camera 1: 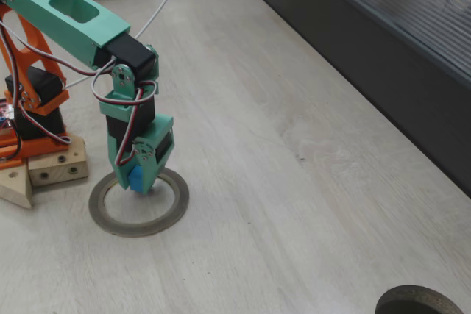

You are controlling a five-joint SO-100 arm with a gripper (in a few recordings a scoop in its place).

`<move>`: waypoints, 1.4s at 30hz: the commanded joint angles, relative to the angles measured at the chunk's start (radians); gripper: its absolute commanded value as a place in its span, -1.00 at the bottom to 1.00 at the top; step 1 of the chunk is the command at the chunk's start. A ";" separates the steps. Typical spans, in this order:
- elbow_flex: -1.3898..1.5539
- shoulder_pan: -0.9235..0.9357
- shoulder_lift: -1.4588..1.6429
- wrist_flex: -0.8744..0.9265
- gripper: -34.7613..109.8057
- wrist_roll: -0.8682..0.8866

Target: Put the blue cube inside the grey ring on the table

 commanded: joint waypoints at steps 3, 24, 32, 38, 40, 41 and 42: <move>-0.003 0.020 0.023 0.021 -0.12 -0.002; -0.044 0.021 0.023 0.126 0.03 -0.002; -0.172 0.021 0.025 0.201 0.02 -0.002; -0.288 0.021 0.037 0.365 0.03 -0.002; -0.336 0.021 0.037 0.405 0.02 -0.002; -0.357 0.021 0.037 0.426 0.02 -0.002; -0.377 0.020 0.037 0.446 0.02 -0.002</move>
